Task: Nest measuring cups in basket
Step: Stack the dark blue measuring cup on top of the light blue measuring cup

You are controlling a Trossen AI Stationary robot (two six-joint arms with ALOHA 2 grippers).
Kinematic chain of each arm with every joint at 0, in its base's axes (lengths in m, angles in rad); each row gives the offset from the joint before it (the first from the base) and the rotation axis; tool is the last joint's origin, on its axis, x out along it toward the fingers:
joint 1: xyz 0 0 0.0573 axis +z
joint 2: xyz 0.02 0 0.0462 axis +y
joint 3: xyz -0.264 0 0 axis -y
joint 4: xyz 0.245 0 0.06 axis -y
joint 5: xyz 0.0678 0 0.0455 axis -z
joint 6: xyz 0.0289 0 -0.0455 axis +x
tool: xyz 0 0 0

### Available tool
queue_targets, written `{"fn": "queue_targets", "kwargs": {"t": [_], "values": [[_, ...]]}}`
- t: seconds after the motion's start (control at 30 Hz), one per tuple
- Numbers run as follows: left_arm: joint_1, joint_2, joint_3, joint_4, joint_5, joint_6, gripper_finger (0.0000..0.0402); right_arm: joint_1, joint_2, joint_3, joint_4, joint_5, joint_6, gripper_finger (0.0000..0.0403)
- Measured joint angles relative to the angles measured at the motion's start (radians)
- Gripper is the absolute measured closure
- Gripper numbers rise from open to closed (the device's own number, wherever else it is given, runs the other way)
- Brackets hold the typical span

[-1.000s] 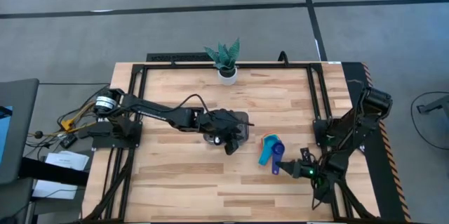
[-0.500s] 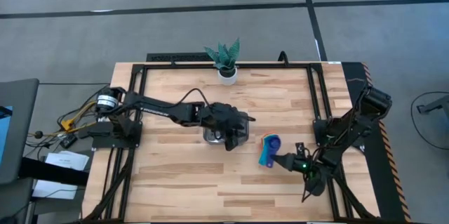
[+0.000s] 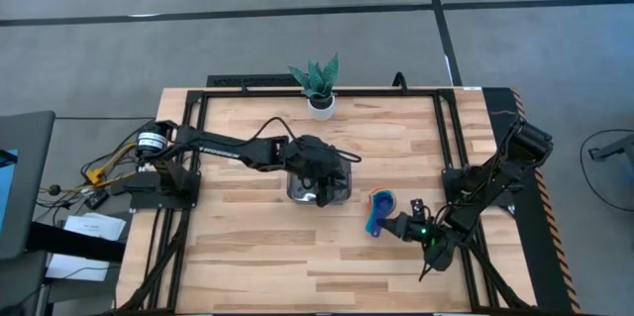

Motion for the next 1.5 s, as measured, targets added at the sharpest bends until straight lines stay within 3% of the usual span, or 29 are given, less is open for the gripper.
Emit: {"fn": "queue_targets", "kwargs": {"t": [0.37,0.57,1.07,1.37,1.5], "values": [[0.000,0.000,0.000,-0.002,0.002,0.010,0.0272,-0.029,0.000,0.000,-0.003,-0.028,0.003,0.0286],[0.000,-0.001,0.000,-0.011,0.004,0.009,0.0272,-0.013,0.000,0.000,-0.003,-0.134,0.011,0.0286],[-0.006,-0.002,0.000,-0.013,0.122,-0.021,0.0272,0.039,-0.022,0.004,0.005,-0.132,0.019,0.0295],[-0.078,-0.002,0.000,-0.060,0.047,0.146,0.0272,0.046,-0.180,0.023,-0.224,-0.136,0.019,0.0295],[-0.085,-0.002,0.000,-0.062,0.030,0.136,0.0272,0.002,-0.241,0.096,-0.472,-0.255,0.020,0.0295]]}}
